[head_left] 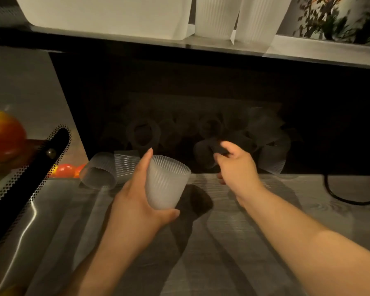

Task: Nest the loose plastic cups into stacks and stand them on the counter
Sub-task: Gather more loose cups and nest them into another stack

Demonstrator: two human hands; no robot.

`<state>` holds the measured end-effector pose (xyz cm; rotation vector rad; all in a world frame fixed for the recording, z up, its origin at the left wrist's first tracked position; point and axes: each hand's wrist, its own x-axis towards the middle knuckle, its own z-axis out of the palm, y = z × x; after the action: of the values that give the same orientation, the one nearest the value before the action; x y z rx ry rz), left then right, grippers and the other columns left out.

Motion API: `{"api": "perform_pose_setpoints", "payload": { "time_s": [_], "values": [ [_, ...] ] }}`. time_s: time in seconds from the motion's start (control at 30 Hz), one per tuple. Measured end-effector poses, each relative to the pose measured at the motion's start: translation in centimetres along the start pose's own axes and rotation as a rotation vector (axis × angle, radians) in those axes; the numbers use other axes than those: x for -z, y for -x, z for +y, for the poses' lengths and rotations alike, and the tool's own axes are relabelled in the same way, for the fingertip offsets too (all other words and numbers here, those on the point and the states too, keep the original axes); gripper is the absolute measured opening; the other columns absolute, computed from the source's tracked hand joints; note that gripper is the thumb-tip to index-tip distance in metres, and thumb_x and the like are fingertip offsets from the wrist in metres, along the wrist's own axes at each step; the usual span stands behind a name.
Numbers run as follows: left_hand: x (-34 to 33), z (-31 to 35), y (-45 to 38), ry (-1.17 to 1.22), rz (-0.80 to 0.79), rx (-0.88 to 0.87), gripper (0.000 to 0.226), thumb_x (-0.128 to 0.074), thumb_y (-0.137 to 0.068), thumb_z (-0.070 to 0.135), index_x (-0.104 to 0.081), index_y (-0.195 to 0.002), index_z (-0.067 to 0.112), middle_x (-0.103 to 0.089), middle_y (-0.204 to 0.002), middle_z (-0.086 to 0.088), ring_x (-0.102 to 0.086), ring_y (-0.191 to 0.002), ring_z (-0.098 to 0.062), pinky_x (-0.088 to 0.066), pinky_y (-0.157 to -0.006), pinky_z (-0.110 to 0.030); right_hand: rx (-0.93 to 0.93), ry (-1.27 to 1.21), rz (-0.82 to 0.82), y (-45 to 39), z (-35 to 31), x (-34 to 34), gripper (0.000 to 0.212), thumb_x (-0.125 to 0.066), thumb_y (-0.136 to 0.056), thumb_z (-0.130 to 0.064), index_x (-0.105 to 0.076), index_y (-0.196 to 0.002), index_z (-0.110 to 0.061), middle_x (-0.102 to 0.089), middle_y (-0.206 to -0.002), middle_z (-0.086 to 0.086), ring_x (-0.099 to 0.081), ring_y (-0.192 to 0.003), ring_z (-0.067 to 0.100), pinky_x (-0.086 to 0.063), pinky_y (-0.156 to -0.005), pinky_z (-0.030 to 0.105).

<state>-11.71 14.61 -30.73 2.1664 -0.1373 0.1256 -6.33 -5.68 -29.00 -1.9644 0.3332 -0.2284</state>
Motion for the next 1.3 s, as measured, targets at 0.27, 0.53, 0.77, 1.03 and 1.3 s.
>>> {"api": "perform_pose_setpoints", "payload": {
  "time_s": [0.27, 0.53, 0.77, 1.03, 1.3],
  "values": [
    [-0.4, -0.3, -0.9, -0.058, -0.022, -0.012, 0.130, -0.092, -0.058, 0.029, 0.005, -0.134, 0.070, -0.027, -0.124, 0.031, -0.031, -0.112, 0.004, -0.033, -0.094, -0.021, -0.101, 0.769, -0.083, -6.2, 1.3, -1.4, 0.049, -0.050, -0.096, -0.048, -0.052, -0.136, -0.020, -0.055, -0.135, 0.008, -0.050, -0.126, 0.031, -0.043, -0.102, 0.043],
    [-0.7, 0.0, -1.7, -0.107, -0.083, -0.010, 0.135, -0.091, -0.059, 0.032, 0.014, -0.132, 0.074, -0.042, -0.139, 0.019, -0.036, -0.111, 0.002, -0.040, -0.096, -0.026, -0.121, 0.121, -0.011, -5.6, 0.4, 2.3, 0.012, -0.053, -0.094, -0.003, -0.060, -0.094, 0.008, -0.064, -0.069, 0.015, -0.061, -0.045, 0.014, -0.047, -0.041, 0.023],
    [-2.2, 1.9, -1.4, -0.121, -0.153, -0.076, 0.136, -0.092, -0.059, 0.034, 0.015, -0.133, 0.074, -0.038, -0.130, 0.029, -0.041, -0.112, 0.003, -0.045, -0.097, -0.030, -0.051, 0.033, -0.553, -1.5, -2.6, 6.7, 0.020, -0.050, -0.099, -0.012, -0.066, -0.108, -0.020, -0.066, -0.064, -0.002, -0.049, -0.042, 0.007, -0.034, -0.033, 0.015],
    [-4.0, 4.5, -1.0, -0.182, -0.250, -0.143, 0.129, -0.088, -0.063, 0.042, 0.019, -0.126, 0.077, -0.027, -0.124, 0.038, -0.037, -0.109, 0.007, -0.040, -0.093, -0.022, -0.082, 0.137, -0.623, -1.2, -2.9, 10.2, 0.021, -0.055, -0.096, -0.009, -0.068, -0.109, -0.019, -0.069, -0.075, 0.002, -0.049, -0.043, 0.006, -0.036, -0.035, 0.015],
    [-6.5, 6.4, -1.5, -0.195, -0.294, -0.186, 0.128, -0.087, -0.066, 0.040, 0.018, -0.132, 0.073, -0.029, -0.115, 0.039, -0.036, -0.105, 0.009, -0.037, -0.084, -0.018, -0.112, -0.016, -0.593, -1.3, -2.4, 14.0, 0.026, -0.049, -0.099, -0.006, -0.070, -0.108, -0.018, -0.070, -0.072, 0.001, -0.046, -0.040, 0.005, -0.033, -0.034, 0.015]
  ]
}}
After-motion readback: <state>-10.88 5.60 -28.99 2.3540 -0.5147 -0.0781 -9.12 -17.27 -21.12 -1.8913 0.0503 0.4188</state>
